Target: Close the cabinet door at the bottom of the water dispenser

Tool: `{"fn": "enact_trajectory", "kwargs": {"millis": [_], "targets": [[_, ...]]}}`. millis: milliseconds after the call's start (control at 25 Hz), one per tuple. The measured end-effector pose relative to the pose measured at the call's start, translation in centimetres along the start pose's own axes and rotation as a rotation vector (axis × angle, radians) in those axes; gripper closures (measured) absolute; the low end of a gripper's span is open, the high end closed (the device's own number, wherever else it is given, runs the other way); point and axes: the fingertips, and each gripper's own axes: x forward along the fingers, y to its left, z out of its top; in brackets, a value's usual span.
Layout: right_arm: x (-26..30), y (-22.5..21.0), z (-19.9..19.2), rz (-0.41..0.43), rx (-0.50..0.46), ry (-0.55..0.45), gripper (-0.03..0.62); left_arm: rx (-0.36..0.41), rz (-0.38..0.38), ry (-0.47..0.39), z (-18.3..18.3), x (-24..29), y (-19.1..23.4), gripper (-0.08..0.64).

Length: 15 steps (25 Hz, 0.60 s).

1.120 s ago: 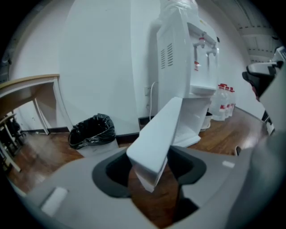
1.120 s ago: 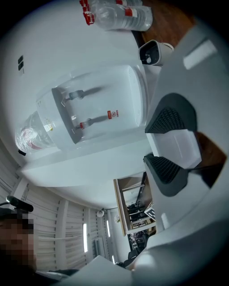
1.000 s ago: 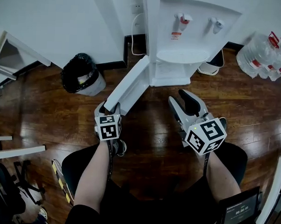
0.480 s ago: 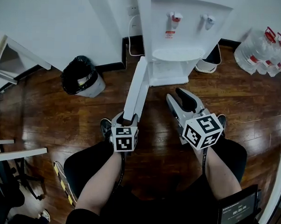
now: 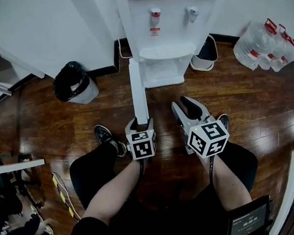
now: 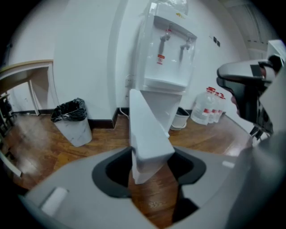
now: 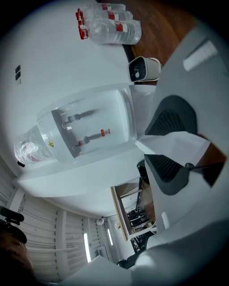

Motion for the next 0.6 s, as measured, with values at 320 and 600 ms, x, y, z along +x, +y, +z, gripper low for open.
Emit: {"fn": "enact_trajectory", "kwargs": {"millis": [320, 600], "targets": [[-1.6, -3.3, -0.6, -0.042, 0.073, 0.015, 0.462, 0.120, -0.139, 0.030, -0.2, 1.1, -5.4, 0.282], [-2.1, -4.3, -5.6, -0.032, 0.128, 0.163, 0.460, 0.122, -0.317, 0.101, 1.1, 2.2, -9.4, 0.293]]}}
